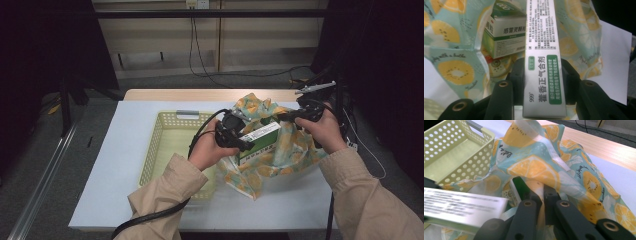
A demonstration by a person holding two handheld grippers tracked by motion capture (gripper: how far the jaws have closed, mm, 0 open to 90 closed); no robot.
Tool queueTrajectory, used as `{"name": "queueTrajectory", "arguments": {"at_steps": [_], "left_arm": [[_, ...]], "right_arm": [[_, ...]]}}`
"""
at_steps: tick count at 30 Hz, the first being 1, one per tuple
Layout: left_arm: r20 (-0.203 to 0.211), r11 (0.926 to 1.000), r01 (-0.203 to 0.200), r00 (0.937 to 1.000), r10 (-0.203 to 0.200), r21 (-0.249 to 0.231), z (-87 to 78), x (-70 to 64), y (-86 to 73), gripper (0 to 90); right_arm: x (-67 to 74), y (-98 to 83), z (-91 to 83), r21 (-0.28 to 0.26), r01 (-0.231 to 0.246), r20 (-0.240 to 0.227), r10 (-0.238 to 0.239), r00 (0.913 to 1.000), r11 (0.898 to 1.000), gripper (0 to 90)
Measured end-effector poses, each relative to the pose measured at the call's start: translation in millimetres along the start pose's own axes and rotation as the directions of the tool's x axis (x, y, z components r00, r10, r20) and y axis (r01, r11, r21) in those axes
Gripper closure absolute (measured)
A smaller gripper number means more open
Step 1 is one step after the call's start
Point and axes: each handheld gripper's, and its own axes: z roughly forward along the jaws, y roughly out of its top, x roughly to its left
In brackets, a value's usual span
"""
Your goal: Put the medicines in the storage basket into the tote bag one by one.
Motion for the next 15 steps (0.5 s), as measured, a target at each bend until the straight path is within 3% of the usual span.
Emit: {"name": "queueTrajectory", "arguments": {"at_steps": [5,15], "left_arm": [[0.006,0.9999,0.016,0.9999,-0.016,0.006,16.9,2.1,-0.9,62.8],[-0.017,0.9994,0.015,0.9997,-0.015,-0.031,39.6,2.0,15.3,62.8]], "right_arm": [[1.6,0.7,0.3,0.003,0.004,-0.006,-0.004,1.0,1.0,89.6],[0.1,0.7,-1.4,-0.004,0.005,-0.003,-0.005,1.0,1.0,89.7]]}}
